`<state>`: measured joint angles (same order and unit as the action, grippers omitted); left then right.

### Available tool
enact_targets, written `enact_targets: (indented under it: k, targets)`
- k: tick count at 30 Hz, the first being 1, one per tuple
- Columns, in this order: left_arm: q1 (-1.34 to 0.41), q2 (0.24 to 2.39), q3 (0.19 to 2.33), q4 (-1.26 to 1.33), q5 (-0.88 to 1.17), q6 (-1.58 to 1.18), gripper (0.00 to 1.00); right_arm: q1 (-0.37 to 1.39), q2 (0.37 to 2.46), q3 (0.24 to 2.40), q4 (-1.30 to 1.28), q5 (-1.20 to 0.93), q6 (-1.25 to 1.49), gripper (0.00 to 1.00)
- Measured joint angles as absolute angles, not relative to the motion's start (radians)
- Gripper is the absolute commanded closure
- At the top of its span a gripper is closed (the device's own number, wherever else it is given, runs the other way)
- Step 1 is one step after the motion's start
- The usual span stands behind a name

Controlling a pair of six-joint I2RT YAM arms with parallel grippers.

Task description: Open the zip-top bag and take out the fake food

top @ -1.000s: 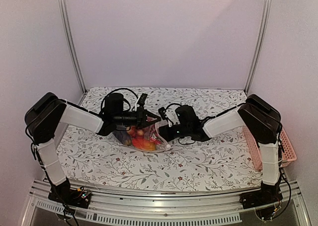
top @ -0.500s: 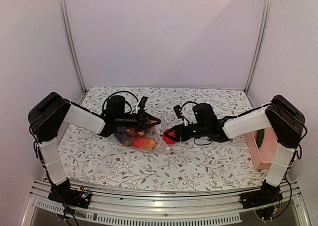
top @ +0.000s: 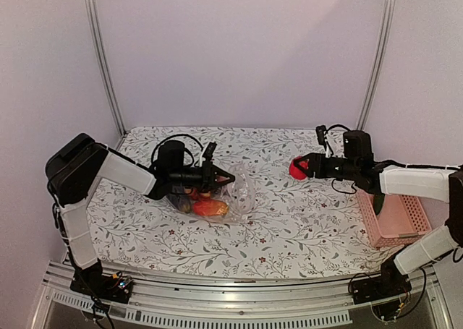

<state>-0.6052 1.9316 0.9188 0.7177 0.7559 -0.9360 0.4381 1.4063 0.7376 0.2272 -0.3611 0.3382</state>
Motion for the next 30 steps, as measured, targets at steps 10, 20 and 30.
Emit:
enact_targets:
  k: [10,20,30]
  targets:
    - [-0.604,1.951,0.929,0.722,0.765,-0.941,1.00,0.095,1.191,0.670,0.061,-0.282,0.308,0.60]
    - [-0.604,1.959,0.933,0.722,0.775,-0.944,1.00,-0.168,1.094,0.567,-0.038,-0.161,0.353,0.57]
    - [-0.600,1.959,0.935,0.723,0.777,-0.950,1.00,-0.191,1.151,0.564,-0.038,-0.086,0.347,0.46]
